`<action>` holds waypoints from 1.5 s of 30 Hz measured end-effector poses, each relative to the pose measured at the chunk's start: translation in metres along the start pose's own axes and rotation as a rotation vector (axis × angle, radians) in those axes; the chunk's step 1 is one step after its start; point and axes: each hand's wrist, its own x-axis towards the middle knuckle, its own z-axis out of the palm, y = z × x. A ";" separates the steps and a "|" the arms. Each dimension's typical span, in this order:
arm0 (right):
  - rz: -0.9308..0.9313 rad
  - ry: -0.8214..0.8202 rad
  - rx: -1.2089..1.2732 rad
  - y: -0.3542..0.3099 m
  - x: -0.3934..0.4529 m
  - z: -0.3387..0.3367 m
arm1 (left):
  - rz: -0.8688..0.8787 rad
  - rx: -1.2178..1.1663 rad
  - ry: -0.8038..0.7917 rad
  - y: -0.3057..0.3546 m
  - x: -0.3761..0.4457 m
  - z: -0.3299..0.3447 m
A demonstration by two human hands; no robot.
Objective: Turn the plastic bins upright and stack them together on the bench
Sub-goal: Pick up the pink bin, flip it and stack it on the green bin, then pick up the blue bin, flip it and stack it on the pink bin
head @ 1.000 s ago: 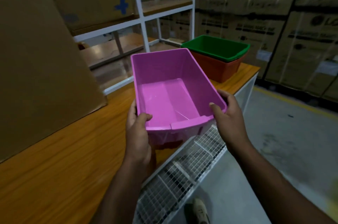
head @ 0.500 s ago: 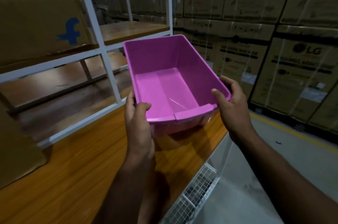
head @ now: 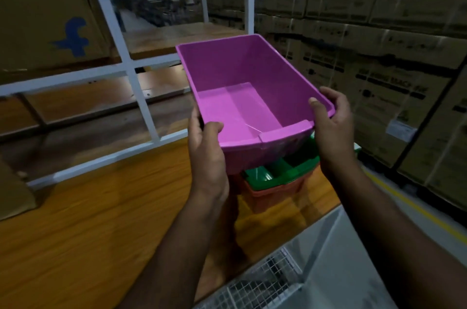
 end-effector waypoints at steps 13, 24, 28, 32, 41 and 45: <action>0.150 -0.273 0.018 0.064 0.056 -0.051 | -0.010 0.138 0.260 -0.082 -0.010 0.053; -0.268 -0.484 -0.512 0.094 0.037 -0.052 | 0.010 0.743 0.233 -0.124 -0.020 0.031; -0.312 -0.735 -0.589 0.091 0.026 -0.045 | 0.050 1.026 0.193 -0.130 -0.028 0.025; -0.277 -0.765 -0.594 0.091 0.022 -0.045 | 0.016 1.101 0.127 -0.126 -0.032 0.020; -0.434 -0.820 -0.346 0.072 -0.017 -0.018 | 0.137 1.162 0.141 -0.094 -0.056 0.000; -0.468 -0.875 -0.279 0.054 -0.053 0.002 | 0.182 1.170 0.208 -0.076 -0.078 -0.028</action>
